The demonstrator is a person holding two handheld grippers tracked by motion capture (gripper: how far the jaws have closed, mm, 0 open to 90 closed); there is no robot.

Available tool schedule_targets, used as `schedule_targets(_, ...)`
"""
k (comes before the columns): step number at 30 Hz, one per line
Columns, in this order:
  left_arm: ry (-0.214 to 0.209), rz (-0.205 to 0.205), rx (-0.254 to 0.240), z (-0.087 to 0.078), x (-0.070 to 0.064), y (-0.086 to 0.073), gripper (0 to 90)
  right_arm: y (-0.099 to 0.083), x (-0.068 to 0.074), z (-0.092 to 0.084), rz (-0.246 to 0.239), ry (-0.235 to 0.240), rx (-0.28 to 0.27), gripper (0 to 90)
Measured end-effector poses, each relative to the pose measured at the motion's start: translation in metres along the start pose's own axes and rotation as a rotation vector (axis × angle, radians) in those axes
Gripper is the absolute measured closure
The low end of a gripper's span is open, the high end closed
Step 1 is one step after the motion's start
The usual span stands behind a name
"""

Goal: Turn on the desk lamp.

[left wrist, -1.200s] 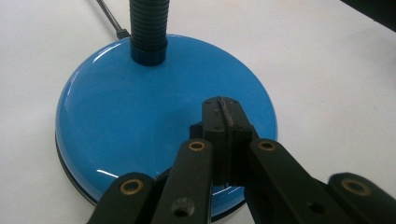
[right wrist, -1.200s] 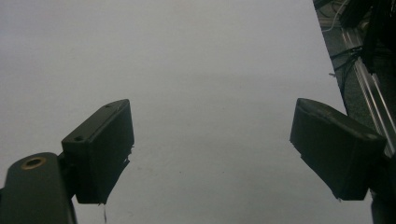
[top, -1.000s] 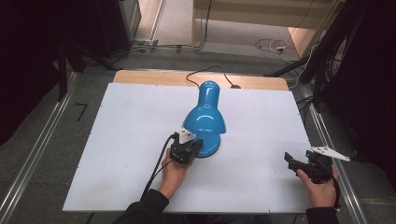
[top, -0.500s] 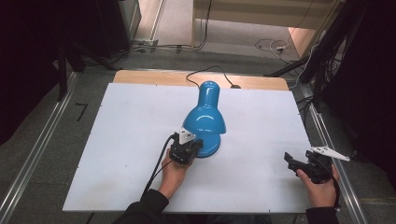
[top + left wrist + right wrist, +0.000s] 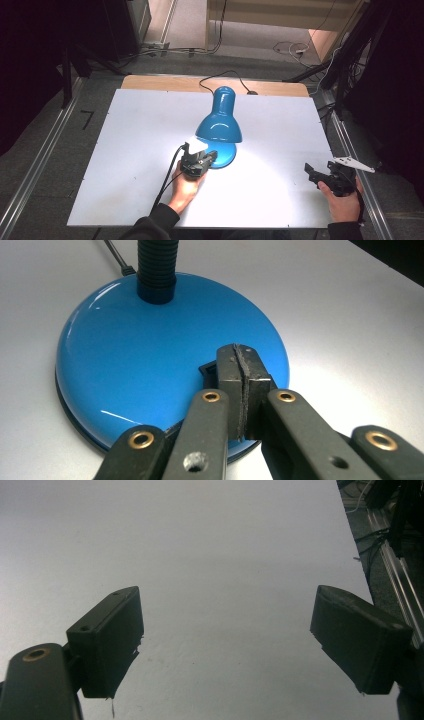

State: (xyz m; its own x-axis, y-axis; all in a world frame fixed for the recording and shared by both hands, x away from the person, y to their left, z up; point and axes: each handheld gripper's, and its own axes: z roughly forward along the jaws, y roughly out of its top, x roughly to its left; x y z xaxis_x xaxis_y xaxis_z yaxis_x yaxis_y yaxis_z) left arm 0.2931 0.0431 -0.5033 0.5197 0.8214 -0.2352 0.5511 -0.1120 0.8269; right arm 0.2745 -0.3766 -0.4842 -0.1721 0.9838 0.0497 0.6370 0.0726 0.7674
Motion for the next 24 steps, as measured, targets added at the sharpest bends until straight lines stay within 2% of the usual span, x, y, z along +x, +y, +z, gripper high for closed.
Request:
schedule_targets(4,0.001,-0.002,-0.009,-0.004,0.002,0.002,87.6,0.0,0.0,0.0,0.001,-0.001,0.002,12.4)
schedule_targets(11,0.026,-0.011,-0.027,-0.009,0.006,0.004,66.7,0.0,0.0,0.0,-0.003,0.0,0.002,12.4)
schedule_targets(12,0.032,-0.013,-0.027,-0.009,0.006,0.004,57.6,0.0,0.0,0.0,-0.003,0.0,0.002,12.5)
schedule_targets(13,0.031,-0.014,-0.028,-0.01,0.006,0.004,57.6,0.0,0.0,0.0,-0.003,0.0,0.002,12.5)
schedule_targets(14,0.035,-0.014,-0.032,-0.011,0.007,0.004,52.1,0.0,0.0,0.0,-0.001,0.001,0.003,12.4)
schedule_targets(15,0.04,-0.016,-0.034,-0.012,0.008,0.005,52.1,0.0,0.0,0.0,-0.001,0.001,0.003,12.4)
schedule_targets(17,0.039,-0.024,-0.037,-0.013,0.01,0.005,44.3,0.0,0.0,0.0,0.001,0.001,0.004,12.4)
schedule_targets(24,0.07,-0.026,-0.038,-0.019,0.015,0.006,34.2,0.0,0.0,0.0,0.001,0.002,0.001,12.5)
